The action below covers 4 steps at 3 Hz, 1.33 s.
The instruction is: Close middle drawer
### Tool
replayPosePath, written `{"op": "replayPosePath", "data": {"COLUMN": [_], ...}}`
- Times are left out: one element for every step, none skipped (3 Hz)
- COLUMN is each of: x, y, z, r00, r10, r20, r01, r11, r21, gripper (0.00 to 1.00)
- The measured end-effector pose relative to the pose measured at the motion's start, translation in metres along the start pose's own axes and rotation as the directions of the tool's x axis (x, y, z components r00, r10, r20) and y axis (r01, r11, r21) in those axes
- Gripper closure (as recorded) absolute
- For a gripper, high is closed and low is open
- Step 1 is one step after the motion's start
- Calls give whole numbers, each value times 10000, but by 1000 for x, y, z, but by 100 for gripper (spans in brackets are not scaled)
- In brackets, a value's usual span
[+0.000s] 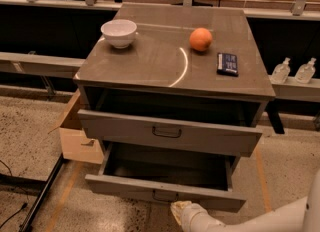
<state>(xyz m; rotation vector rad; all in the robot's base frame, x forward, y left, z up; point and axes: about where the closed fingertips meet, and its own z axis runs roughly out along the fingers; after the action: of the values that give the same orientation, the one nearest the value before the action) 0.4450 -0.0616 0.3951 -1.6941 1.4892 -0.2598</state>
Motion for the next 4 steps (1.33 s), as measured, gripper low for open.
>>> {"op": "replayPosePath", "data": {"x": [5, 23, 44, 51], "y": [-21, -46, -70, -84], "z": [24, 41, 48, 56], "r00": [9988, 9943, 9886, 9864], "r10": [-474, -1048, -1407, -1500], "r20": [78, -179, -539, -666], "r01": [469, 1060, 1466, 1588], "r11": [9975, 9898, 9807, 9747], "r21": [530, 953, 1292, 1572], "gripper": [100, 100, 100, 100]}}
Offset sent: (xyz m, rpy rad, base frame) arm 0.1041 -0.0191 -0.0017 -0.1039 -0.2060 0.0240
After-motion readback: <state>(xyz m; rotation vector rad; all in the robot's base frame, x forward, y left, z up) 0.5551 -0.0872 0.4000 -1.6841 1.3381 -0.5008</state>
